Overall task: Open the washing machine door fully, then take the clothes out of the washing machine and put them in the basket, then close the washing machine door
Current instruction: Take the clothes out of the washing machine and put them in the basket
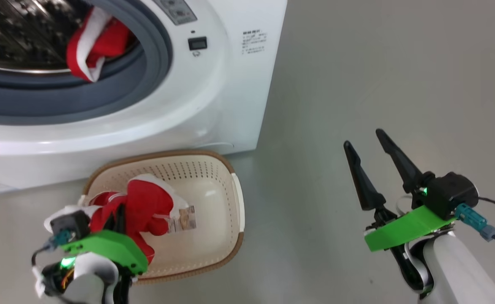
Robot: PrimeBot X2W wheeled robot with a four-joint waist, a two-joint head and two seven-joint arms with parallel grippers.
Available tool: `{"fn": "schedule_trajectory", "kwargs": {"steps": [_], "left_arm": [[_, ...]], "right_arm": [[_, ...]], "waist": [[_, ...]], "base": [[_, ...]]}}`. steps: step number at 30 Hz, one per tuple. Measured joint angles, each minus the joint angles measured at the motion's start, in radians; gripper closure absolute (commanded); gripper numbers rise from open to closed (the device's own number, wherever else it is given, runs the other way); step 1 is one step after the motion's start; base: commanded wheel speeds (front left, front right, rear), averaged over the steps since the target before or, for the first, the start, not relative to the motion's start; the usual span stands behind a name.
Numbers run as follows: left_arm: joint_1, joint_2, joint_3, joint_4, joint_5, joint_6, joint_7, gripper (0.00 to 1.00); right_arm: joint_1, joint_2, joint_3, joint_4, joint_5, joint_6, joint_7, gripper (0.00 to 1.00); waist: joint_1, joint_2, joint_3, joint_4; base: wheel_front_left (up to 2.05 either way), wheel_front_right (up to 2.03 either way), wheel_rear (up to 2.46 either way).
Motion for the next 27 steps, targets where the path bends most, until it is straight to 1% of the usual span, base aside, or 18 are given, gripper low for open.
{"fn": "schedule_trajectory", "kwargs": {"steps": [7, 13, 14, 15, 16, 18, 19, 20, 21, 27], "left_arm": [[-0.161, -0.008, -0.012, 0.243, -0.037, -0.026, 0.057, 1.00], [-0.281, -0.015, -0.016, 0.393, -0.070, -0.051, 0.095, 1.00], [-0.298, -0.016, -0.018, 0.411, -0.071, -0.051, 0.095, 0.95], [-0.314, -0.017, -0.019, 0.427, -0.072, -0.053, 0.096, 0.81], [-0.331, -0.018, -0.018, 0.443, -0.078, -0.059, 0.097, 0.76], [-0.359, -0.019, -0.022, 0.467, -0.080, -0.061, 0.102, 0.75], [-0.378, -0.020, -0.025, 0.481, -0.081, -0.061, 0.094, 0.54], [-0.386, -0.020, -0.028, 0.486, -0.080, -0.060, 0.085, 0.29], [-0.392, -0.021, -0.031, 0.489, -0.079, -0.060, 0.077, 0.00], [-0.404, -0.023, -0.056, 0.508, -0.065, -0.070, 0.003, 0.00]], "right_arm": [[-0.042, 0.000, 0.002, -0.011, 0.000, 0.000, 0.000, 0.00], [-0.088, -0.004, 0.020, -0.022, 0.001, 0.000, 0.000, 0.00], [-0.090, -0.005, 0.023, -0.024, 0.001, 0.000, 0.000, 0.00], [-0.093, -0.005, 0.026, -0.024, 0.002, 0.000, 0.000, 0.00], [-0.098, -0.006, 0.030, -0.024, 0.004, 0.000, 0.000, 0.00], [-0.108, -0.009, 0.042, -0.023, 0.007, 0.000, 0.000, 0.00], [-0.114, -0.011, 0.058, -0.023, 0.024, 0.000, 0.000, 0.00], [-0.118, -0.010, 0.062, -0.021, 0.028, 0.000, 0.000, 0.00], [-0.124, -0.011, 0.063, -0.021, 0.031, 0.000, 0.000, 0.00], [-0.132, -0.016, 0.058, -0.013, 0.031, 0.000, 0.000, 0.00]], "waist": [[0.0000, 0.0000, 0.080, -0.009], [-0.0001, 0.0000, 0.145, -0.015], [0.0000, 0.0000, 0.155, -0.016], [-0.0001, 0.0000, 0.165, -0.016], [0.0000, 0.0000, 0.175, -0.017], [-0.0001, 0.0000, 0.194, -0.018], [0.0000, 0.0000, 0.210, -0.020], [-0.0001, 0.0000, 0.217, -0.022], [0.0000, 0.0000, 0.223, -0.023], [0.0000, 0.0000, 0.226, -0.029]], "base": [[0.00, 0.00, 0.00], [0.00, 0.00, 0.00], [0.00, 0.00, 0.00], [0.00, 0.00, 0.00], [0.00, 0.00, 0.00], [0.00, 0.00, 0.00], [0.00, 0.00, 0.00], [0.00, 0.00, 0.00], [0.00, 0.00, 0.00], [0.00, 0.00, 0.00]]}}
